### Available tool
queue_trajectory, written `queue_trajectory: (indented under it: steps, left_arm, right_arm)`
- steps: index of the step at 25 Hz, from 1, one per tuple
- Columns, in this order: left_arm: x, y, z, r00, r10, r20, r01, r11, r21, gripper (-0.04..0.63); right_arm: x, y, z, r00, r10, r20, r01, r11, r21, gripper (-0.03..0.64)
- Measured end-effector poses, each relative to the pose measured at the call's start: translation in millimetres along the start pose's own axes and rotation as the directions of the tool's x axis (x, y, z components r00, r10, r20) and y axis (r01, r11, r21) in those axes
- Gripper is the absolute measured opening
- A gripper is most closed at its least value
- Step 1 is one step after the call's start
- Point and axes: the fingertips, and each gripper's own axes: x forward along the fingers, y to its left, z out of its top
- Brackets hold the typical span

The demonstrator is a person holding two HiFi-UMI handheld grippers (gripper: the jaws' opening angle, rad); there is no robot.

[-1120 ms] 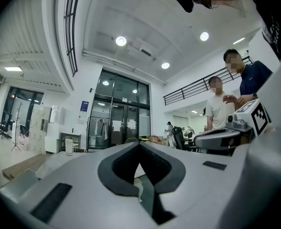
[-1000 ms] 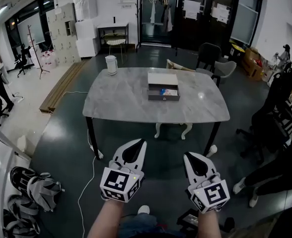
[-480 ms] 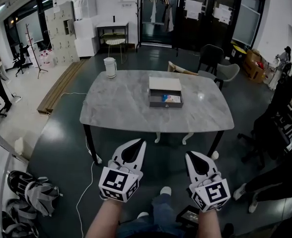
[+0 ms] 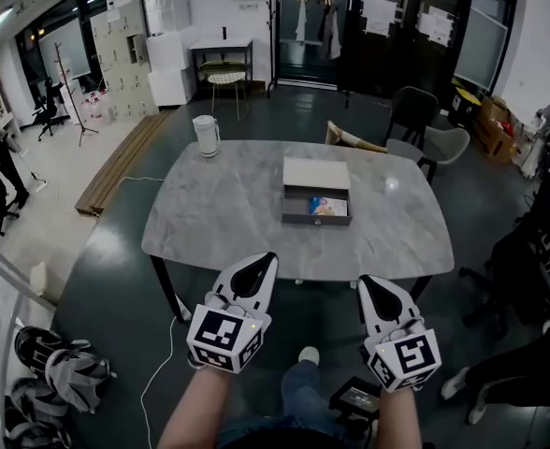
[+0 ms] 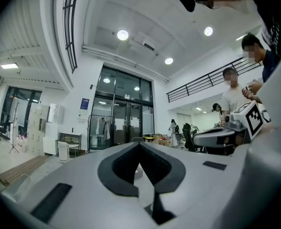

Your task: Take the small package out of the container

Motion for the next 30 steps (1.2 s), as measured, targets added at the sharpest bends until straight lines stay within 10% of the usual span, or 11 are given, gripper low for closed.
queue_trajectory:
  steps: [30]
  left_arm:
    - [232.3, 81.5, -55.8, 0.980, 0.088, -0.181, -0.103, 0.992, -0.071, 0.011]
  right_arm:
    - [182.1, -198.9, -37.3, 0.996, 0.078, -0.039, -0.073, 0.992, 0.098, 0.025]
